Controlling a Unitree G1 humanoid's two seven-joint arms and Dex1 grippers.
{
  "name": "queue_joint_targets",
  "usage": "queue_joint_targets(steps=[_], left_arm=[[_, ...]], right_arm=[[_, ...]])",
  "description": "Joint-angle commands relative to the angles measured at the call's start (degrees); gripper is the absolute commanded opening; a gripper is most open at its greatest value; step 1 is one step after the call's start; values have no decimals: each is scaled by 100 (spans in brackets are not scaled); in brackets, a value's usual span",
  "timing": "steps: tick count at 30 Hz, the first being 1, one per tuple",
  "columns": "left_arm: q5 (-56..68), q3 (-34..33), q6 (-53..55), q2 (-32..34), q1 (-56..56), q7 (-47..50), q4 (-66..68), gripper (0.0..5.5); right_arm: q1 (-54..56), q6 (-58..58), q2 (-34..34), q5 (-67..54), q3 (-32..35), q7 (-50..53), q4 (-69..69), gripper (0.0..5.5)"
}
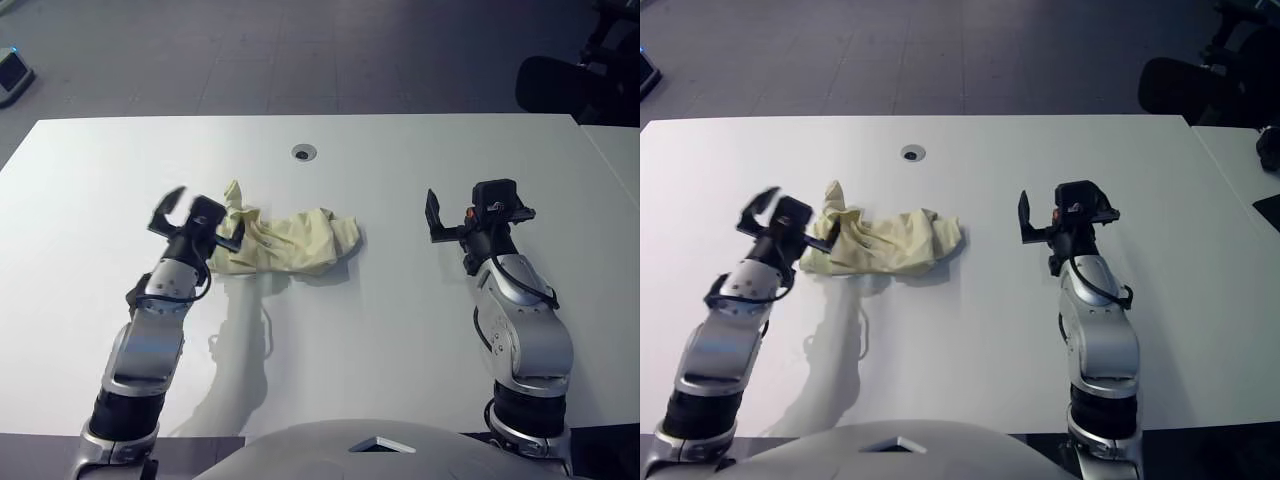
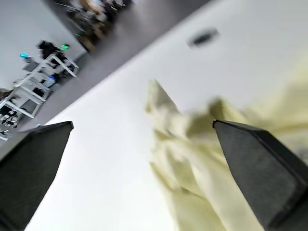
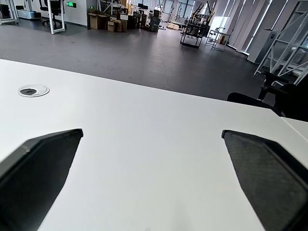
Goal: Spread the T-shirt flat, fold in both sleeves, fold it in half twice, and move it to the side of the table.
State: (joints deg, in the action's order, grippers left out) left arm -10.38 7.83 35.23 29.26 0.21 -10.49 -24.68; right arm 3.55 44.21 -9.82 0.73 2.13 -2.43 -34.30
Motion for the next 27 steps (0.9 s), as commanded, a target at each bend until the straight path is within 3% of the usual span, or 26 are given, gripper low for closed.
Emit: queue_joint_targets(steps=[1, 7, 13, 18, 22, 27], left_arm=[[-147, 525, -177, 79, 163, -455, 364, 540], [321, 1062, 300, 172, -296, -1493, -580, 540], [589, 1162, 723, 18, -356, -1736, -1090, 540], [801, 683, 874, -253, -147, -1565, -1086, 540], [1722, -452, 1200, -964, 418, -1456, -992, 540], [1078, -558, 259, -379, 1007, -1192, 401, 540]], right_arm=[[97, -15, -8, 16, -12, -7, 54, 537], [82, -23, -45, 17, 14, -33, 47, 537], [89, -66, -79, 48, -9, -49, 41, 537], [129, -146, -143, -73, -149, -294, -18, 537], [83, -221, -119, -58, -201, -315, 31, 537], [184, -269, -126, -58, -216, -345, 145, 537]])
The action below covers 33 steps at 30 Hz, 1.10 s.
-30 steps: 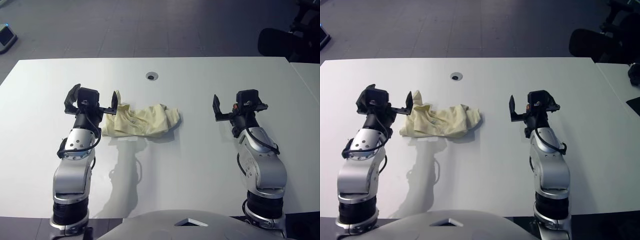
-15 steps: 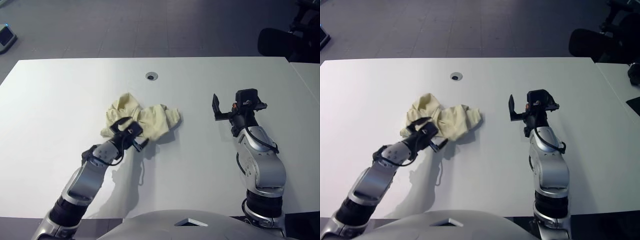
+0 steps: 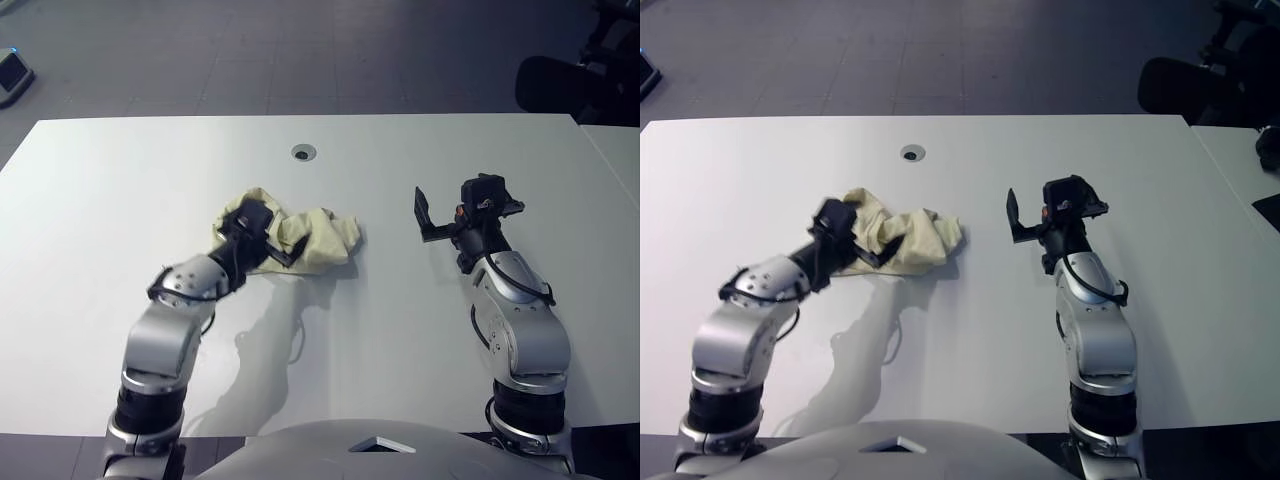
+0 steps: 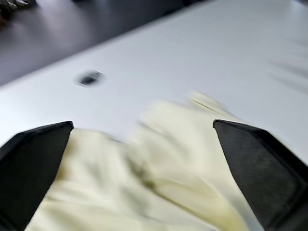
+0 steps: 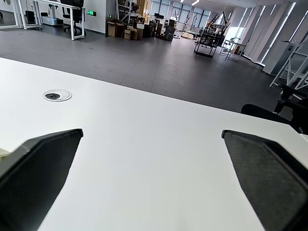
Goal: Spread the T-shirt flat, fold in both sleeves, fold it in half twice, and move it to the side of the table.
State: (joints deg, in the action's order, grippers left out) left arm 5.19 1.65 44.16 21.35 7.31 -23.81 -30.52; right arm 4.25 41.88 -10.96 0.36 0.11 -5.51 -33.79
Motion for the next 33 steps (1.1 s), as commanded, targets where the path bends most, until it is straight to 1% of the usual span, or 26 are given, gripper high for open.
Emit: queue_joint_targets(steps=[1, 5, 8, 11, 14, 16, 17, 20, 23, 25, 28, 30, 33], left_arm=[[-611, 149, -937, 491, 417, 146, 1387, 540], [-1221, 633, -2142, 596, 903, 286, 3043, 540], [-1507, 1044, -2557, 615, 970, 72, 3644, 540], [-1513, 1353, -2454, 639, 601, -312, 3297, 540], [-1355, 1596, -2099, 436, 141, -477, 2595, 540], [-1350, 1720, -1896, 305, 9, -458, 2299, 540], [-1363, 1745, -1778, 253, -24, -441, 2166, 540], [-1357, 1583, -1422, 184, -11, -347, 1854, 540], [-1274, 1235, -1112, 163, 41, -232, 1601, 540], [-1142, 957, -846, 77, 60, -124, 1327, 540], [-883, 547, -343, -105, 86, 7, 775, 540], [-774, 354, -44, -134, 138, 61, 505, 540], [-651, 166, 240, -36, 267, 59, 257, 540]], right_arm=[[150, -48, -12, -20, -20, -44, 125, 537], [267, -99, 4, -4, -51, -48, 227, 537], [329, -131, 1, -3, -48, -52, 280, 537], [341, -144, -3, -7, -59, -63, 290, 537], [231, -113, -12, -12, -91, -86, 200, 537], [144, -46, -163, -164, -211, -393, 103, 537], [85, -49, -373, -236, -379, -695, 3, 537], [-124, -266, -1480, -369, -1100, -1958, -647, 537], [-182, -266, -2268, -647, -1432, -2890, -1297, 537], [-212, -460, -2755, -553, -1763, -3338, -1486, 537], [-219, -1044, -3146, -66, -2396, -3634, -1376, 537], [-153, -1469, -3263, 358, -2772, -3706, -1165, 537], [-125, -1946, -3298, 836, -3125, -3757, -910, 537]])
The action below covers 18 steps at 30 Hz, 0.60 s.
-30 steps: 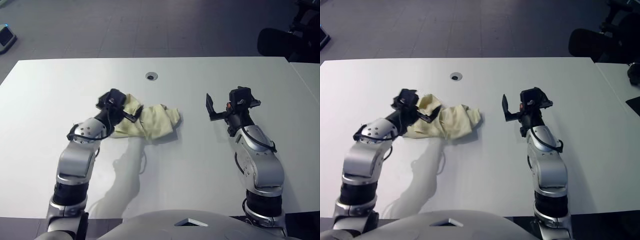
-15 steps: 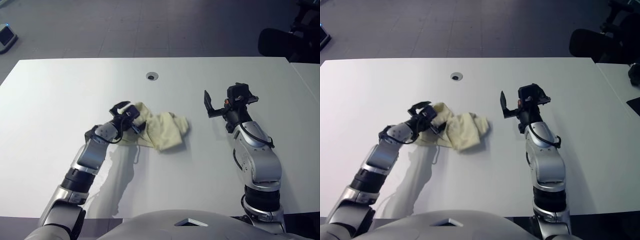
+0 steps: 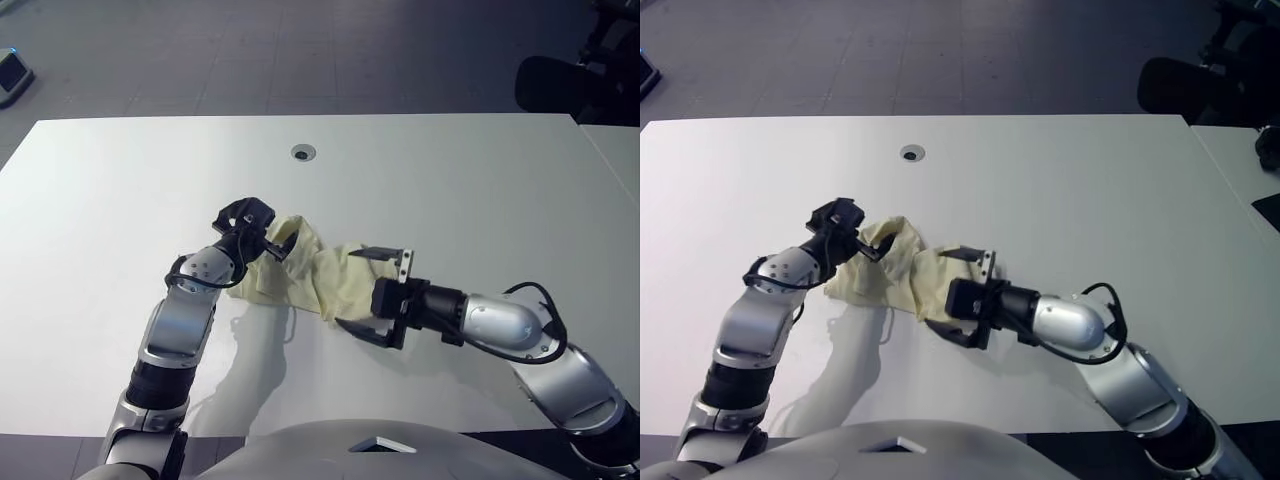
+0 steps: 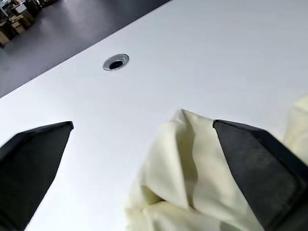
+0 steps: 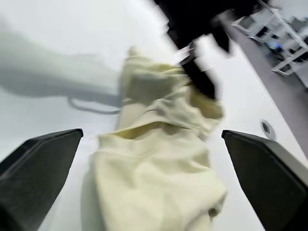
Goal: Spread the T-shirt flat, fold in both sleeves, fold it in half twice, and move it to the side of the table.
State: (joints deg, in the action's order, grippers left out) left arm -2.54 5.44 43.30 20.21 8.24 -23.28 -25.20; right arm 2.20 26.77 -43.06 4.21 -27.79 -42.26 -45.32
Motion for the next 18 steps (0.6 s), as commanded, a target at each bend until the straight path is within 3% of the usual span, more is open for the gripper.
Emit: queue_joint_targets(steps=[1, 4, 18], left_arm=[[154, -273, 394, 117, 233, 5, -321, 540], [223, -386, 526, 178, 440, 21, -357, 540], [197, -257, 518, 406, 440, 171, -332, 540]], right_arm=[[82, -545, -73, 564, -408, -98, 316, 537], [34, -783, -57, 878, -536, -97, 491, 537], [-199, -1161, 108, 1638, -601, -131, 828, 324]])
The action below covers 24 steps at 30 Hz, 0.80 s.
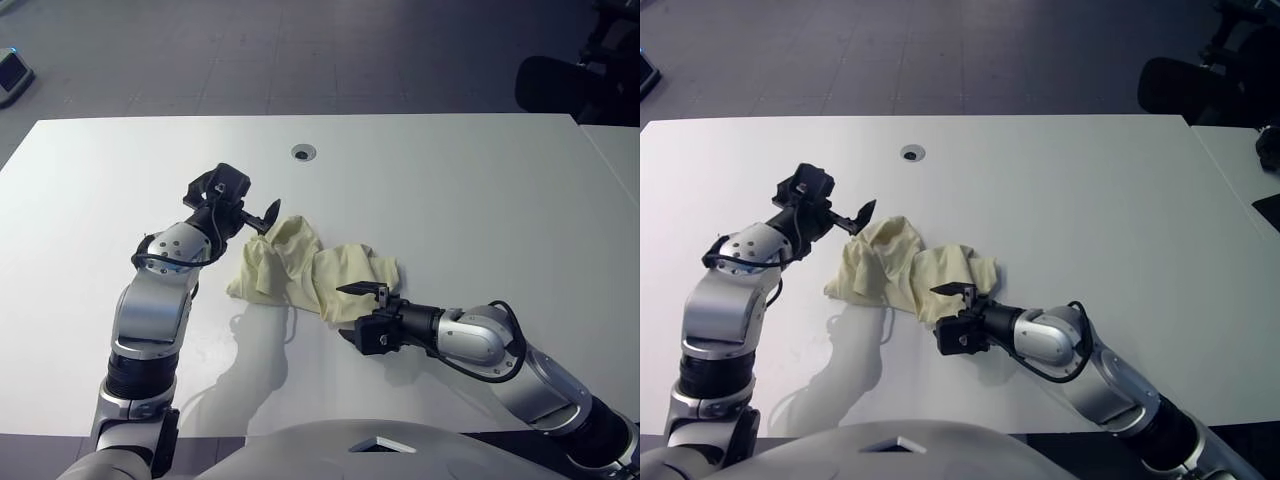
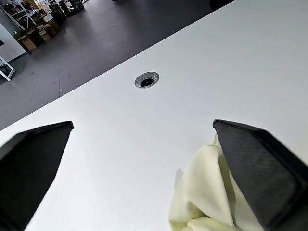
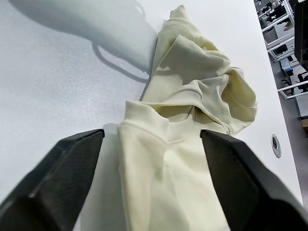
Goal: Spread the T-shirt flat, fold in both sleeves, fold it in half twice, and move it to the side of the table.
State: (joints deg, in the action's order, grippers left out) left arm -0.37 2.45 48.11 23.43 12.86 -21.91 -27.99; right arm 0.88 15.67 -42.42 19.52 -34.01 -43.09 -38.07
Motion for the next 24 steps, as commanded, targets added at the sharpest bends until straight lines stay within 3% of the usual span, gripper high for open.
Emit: queue_joint_targets(steps=[1, 16, 20, 24], left_arm=[[-17, 48, 34, 91, -9, 41, -47, 540], [8, -10, -194, 159, 127, 106, 153, 540], [187, 178, -1061, 445, 408, -565, 707, 540], [477, 783, -2038, 816, 1065, -2135, 1784, 540]], right_arm=[[-76, -60, 62, 131, 27, -54, 122, 308], [-18, -326, 140, 175, 267, -226, 370, 73], [-6, -424, 52, -27, 519, -366, 363, 6], [172, -731, -116, -147, 868, -459, 720, 3]])
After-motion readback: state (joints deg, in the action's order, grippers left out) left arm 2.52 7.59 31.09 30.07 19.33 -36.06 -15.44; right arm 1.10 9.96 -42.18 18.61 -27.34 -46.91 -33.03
